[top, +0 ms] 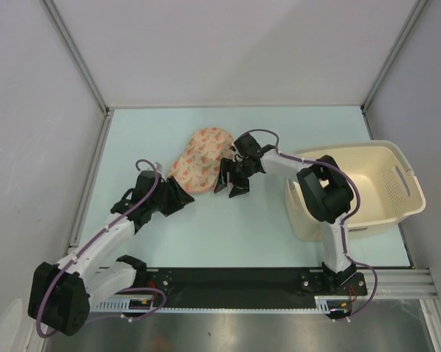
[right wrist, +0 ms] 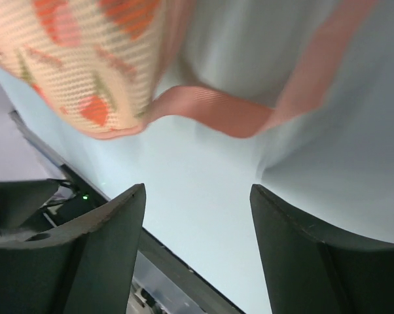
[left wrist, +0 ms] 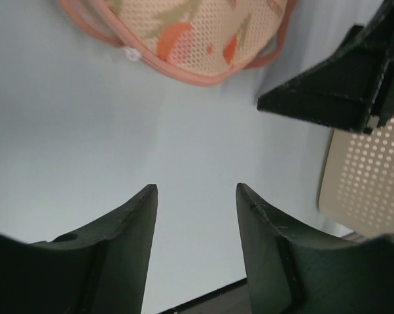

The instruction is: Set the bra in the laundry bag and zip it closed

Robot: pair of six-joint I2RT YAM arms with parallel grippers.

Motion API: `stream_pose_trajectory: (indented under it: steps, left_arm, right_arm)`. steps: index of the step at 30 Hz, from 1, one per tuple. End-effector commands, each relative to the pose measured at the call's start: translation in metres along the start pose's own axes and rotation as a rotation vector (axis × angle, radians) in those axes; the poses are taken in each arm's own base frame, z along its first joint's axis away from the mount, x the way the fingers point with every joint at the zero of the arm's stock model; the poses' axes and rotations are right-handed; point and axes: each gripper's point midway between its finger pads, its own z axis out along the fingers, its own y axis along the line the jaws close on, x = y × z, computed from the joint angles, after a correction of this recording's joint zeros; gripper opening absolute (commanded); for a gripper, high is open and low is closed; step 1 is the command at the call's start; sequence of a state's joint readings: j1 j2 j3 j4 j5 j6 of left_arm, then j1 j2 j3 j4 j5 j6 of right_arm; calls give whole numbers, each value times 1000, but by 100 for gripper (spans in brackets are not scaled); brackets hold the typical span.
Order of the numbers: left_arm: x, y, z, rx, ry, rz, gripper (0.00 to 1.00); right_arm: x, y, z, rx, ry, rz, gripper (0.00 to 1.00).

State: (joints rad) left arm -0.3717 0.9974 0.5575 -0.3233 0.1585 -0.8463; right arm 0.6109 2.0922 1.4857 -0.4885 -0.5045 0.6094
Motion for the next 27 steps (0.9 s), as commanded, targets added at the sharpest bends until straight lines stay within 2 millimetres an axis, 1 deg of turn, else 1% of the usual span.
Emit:
stream_pose_trajectory:
  steps: [1, 2, 3, 4, 5, 7, 8, 9, 12, 15, 16, 17, 18, 20, 21, 24, 25, 26, 27]
  left_arm:
    - [-31, 12, -10, -47, -117, -17, 59]
    - [-33, 17, -8, -66, -116, -21, 61]
    - [-36, 22, -7, -87, -122, -8, 62]
    - [-41, 25, -6, -95, -135, 5, 63]
    - [-43, 33, -1, -126, -133, 11, 63]
    - [-48, 36, 3, -143, -144, 37, 62]
    - [-51, 37, 5, -145, -152, 46, 61]
    - [-56, 36, 7, -135, -180, 62, 61]
    - [-61, 37, 8, -118, -226, 69, 60]
    - [-60, 40, 10, -111, -241, 80, 58]
    - [-59, 42, 12, -115, -240, 83, 58]
    - [-58, 44, 13, -117, -236, 92, 58]
    - [-55, 47, 16, -123, -227, 94, 58]
    - [-54, 49, 18, -129, -221, 106, 58]
    - [-53, 50, 19, -131, -215, 109, 58]
    - [-54, 50, 22, -127, -213, 125, 57]
    - [-54, 50, 23, -127, -213, 128, 57]
    - [-55, 49, 23, -122, -215, 141, 56]
    - [-56, 46, 24, -111, -214, 150, 55]
  right_arm:
    - [9, 70, -4, -222, -60, 45, 71]
    - [2, 81, -3, -272, -97, 38, 72]
    - [2, 88, -1, -291, -102, 90, 75]
    - [4, 87, 8, -290, -103, 110, 75]
    - [-1, 97, 9, -329, -120, 145, 79]
    - [-1, 99, 19, -343, -116, 196, 79]
    - [-4, 100, 25, -362, -123, 217, 79]
    - [-8, 100, 29, -360, -135, 280, 79]
    - [-19, 101, 37, -365, -170, 340, 78]
    - [-26, 97, 44, -333, -190, 371, 75]
    - [-26, 92, 47, -308, -183, 391, 74]
    - [-29, 91, 47, -299, -187, 399, 71]
    - [-30, 84, 51, -277, -187, 418, 69]
    - [-27, 78, 53, -253, -184, 453, 66]
    - [-27, 78, 54, -252, -186, 453, 64]
    - [-29, 74, 57, -249, -188, 466, 51]
    - [-30, 75, 57, -255, -183, 465, 42]
    - [-29, 76, 56, -259, -178, 457, 37]
    - [-30, 76, 51, -258, -180, 456, 33]
